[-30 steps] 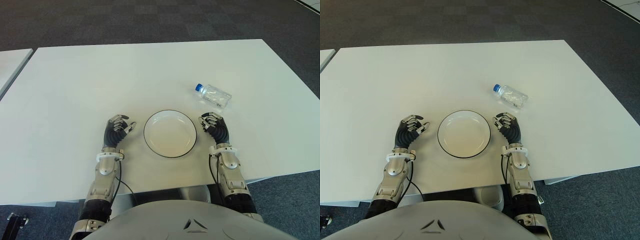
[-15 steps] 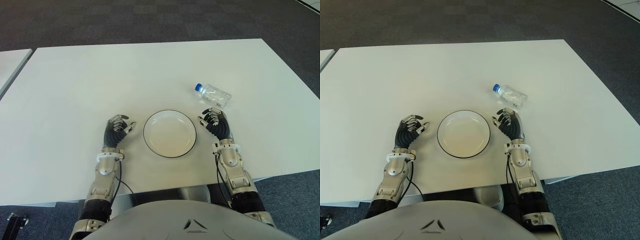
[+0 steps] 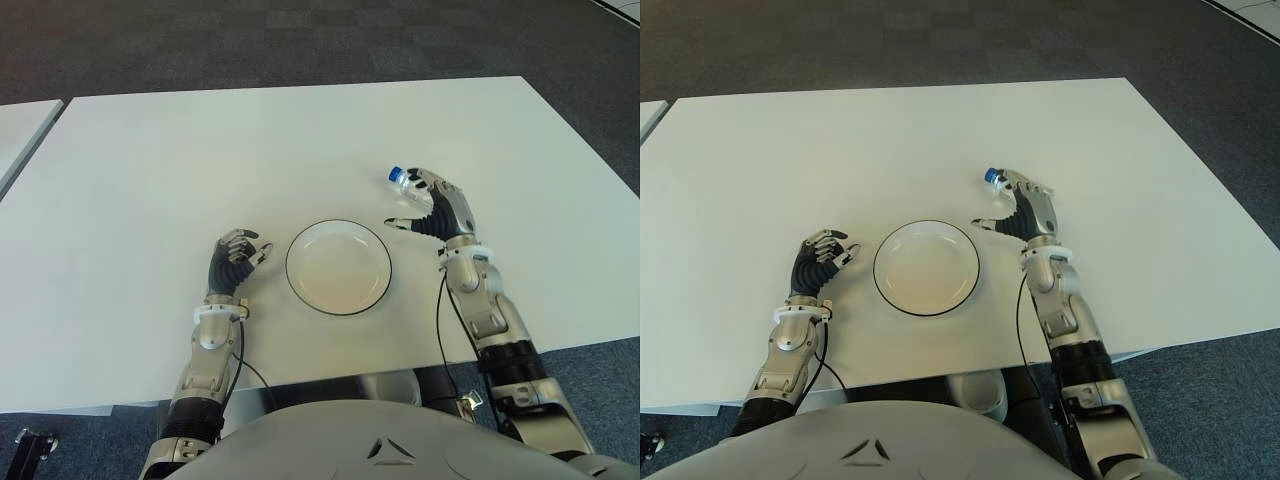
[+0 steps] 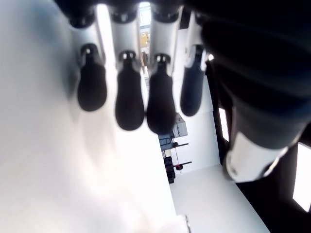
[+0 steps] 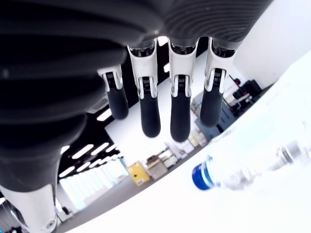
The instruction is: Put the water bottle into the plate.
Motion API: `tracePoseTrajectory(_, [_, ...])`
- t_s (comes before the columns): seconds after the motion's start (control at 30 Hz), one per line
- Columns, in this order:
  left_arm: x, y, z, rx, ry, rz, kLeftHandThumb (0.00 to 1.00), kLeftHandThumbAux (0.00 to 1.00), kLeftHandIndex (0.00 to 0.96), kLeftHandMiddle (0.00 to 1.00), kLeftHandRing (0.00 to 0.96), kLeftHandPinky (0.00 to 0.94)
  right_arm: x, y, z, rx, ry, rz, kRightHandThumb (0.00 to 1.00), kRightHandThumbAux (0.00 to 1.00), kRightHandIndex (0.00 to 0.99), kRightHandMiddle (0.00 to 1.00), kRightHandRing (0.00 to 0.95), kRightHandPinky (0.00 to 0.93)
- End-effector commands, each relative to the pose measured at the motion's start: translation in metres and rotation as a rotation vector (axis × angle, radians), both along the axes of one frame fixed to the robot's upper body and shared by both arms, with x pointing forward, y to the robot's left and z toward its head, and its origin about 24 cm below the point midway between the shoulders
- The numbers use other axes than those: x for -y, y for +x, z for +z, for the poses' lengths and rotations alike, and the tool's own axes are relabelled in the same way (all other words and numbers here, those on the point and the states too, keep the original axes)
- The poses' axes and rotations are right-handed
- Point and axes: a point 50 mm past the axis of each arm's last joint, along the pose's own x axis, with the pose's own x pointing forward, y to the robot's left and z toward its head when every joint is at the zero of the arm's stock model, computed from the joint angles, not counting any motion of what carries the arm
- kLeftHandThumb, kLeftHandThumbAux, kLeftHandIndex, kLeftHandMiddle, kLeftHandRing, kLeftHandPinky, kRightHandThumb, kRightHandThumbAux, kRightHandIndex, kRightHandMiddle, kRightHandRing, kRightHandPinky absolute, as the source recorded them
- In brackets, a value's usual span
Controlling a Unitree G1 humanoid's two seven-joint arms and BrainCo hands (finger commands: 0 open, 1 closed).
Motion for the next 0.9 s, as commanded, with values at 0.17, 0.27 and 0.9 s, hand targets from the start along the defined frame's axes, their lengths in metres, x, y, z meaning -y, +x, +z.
tracePoseTrajectory(0.17, [0.001, -0.006, -0.008, -0.057, 0.006, -0.008, 0.705, 0.717, 0.435, 0.685, 0.672, 0.654, 0.007, 0.020, -0.005, -0.039, -0.104, -0.055, 0.493, 0.485, 0.000, 0.000, 0.000, 0.000])
tracePoseTrajectory(0.27, [0.001, -0.006, -0.008, -0.056, 0.008, -0.011, 0.705, 0.717, 0.435, 0.686, 0.673, 0.656, 0.008, 0.025, -0.001, -0.038, -0.121, -0.078, 0.530, 0.435, 0.000, 0.000, 0.000, 0.000])
tracePoseTrajectory(0.9, [-0.001, -0.009, -0.006, -0.055, 0.009, -0.014, 0.704, 0.718, 0.434, 0.668, 0.657, 0.639, 0.025, 0.073, -0.010, -0.261, -0.351, -0.222, 0.587, 0.252, 0.000, 0.000, 0.000, 0.000])
